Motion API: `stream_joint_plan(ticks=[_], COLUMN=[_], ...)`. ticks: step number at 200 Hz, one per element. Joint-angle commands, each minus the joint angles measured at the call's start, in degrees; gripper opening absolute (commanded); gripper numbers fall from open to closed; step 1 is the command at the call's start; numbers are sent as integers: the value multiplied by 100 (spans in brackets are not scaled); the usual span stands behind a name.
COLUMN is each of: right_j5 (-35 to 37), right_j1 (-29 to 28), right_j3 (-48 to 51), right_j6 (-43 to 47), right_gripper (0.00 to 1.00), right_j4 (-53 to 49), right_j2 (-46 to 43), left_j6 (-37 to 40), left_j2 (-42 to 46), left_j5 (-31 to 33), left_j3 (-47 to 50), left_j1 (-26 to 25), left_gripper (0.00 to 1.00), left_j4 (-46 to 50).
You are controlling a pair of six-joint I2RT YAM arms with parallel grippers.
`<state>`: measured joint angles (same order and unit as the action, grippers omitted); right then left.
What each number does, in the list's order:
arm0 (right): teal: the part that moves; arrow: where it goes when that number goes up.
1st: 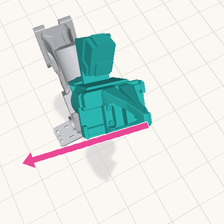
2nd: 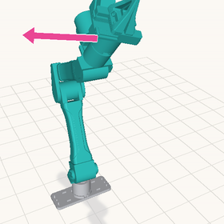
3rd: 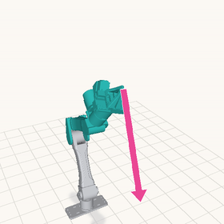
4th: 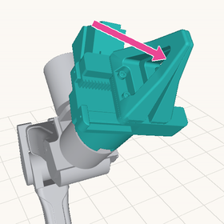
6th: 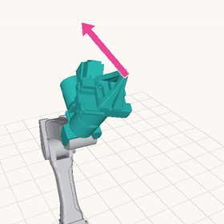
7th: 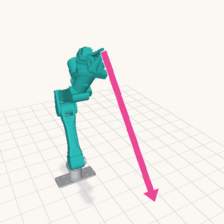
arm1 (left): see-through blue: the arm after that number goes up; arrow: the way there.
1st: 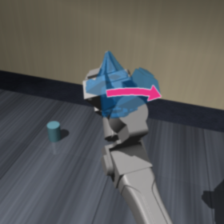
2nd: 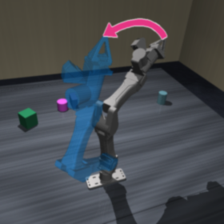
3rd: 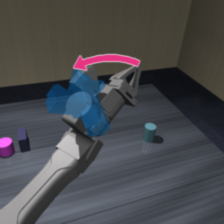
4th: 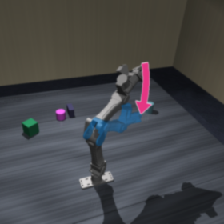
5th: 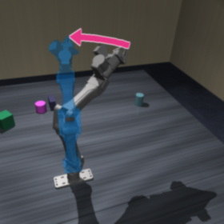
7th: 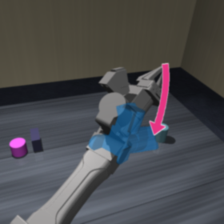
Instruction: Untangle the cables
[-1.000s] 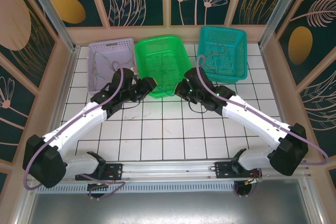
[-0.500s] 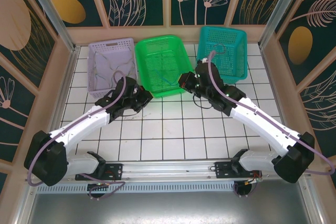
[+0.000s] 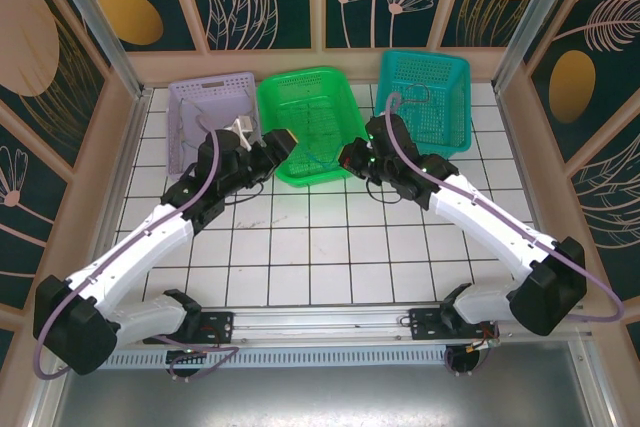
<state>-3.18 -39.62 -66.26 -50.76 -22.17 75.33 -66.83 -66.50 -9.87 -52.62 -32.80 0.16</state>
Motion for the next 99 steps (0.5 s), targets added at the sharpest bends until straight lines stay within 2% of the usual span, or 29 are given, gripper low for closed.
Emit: stream_joint_plan(ticks=[1, 19, 53, 99], right_j5=[-159, -182, -236, -183], right_j1=[20, 7, -24, -90], right_j3=[-200, -194, -152, -82], right_j6=[132, 109, 130, 109], right_gripper=[0, 0, 0, 0], right_j4=[-102, -94, -116, -121], right_j2=[18, 8, -9, -27], left_j6=[100, 115, 171, 133], left_j2=[-192, -365, -557, -698], left_j5=[-34, -155, -115, -173], left_j3=[-108, -155, -275, -277], left_j1=[19, 22, 26, 26], left_gripper=[67, 60, 57, 48], left_j4=[-13, 71, 20, -122])
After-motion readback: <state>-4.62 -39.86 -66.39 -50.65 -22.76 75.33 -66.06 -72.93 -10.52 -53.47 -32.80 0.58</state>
